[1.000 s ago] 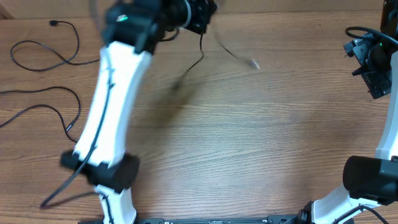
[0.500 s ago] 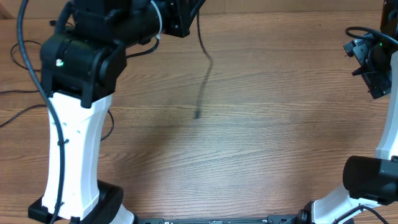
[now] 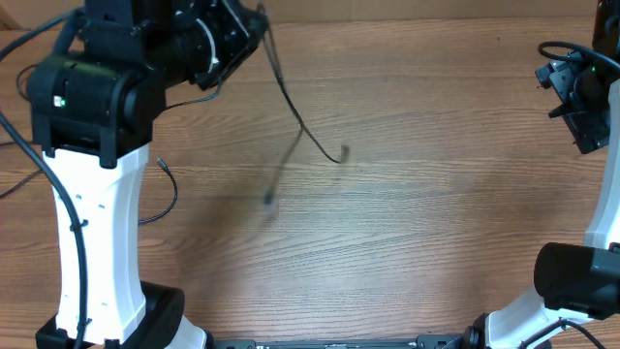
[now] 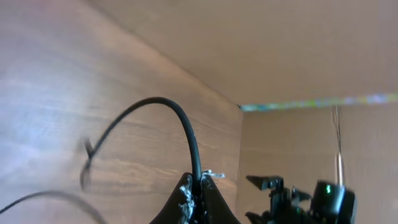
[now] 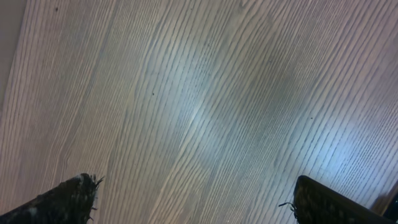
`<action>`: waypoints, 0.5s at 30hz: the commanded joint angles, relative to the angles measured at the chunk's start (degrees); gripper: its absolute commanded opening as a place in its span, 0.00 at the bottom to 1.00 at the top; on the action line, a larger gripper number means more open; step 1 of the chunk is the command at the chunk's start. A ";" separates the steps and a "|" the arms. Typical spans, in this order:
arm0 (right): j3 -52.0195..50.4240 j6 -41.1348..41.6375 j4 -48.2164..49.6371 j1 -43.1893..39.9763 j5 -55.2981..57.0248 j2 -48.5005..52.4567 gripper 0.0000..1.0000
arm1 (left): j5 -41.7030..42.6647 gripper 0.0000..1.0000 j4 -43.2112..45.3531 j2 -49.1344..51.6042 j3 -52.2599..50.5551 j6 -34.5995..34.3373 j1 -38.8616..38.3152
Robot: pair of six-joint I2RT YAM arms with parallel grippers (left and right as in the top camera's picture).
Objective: Untangle cables
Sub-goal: 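Carry the lifted cable leftward toward the left cable pile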
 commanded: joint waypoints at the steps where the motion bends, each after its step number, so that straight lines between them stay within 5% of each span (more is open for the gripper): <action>1: -0.24 -0.20 0.28 0.11 1.01 -0.39 1.00 | -0.66 0.04 -3.69 -0.96 0.52 -13.84 3.87; 9: -0.24 -0.20 0.28 0.11 1.01 -0.39 1.00 | 0.68 0.04 -11.89 -0.96 0.52 -17.22 8.28; 15: -0.24 -0.20 0.28 0.11 1.01 -0.39 1.00 | 7.06 0.04 -12.22 -0.96 0.52 -30.03 11.61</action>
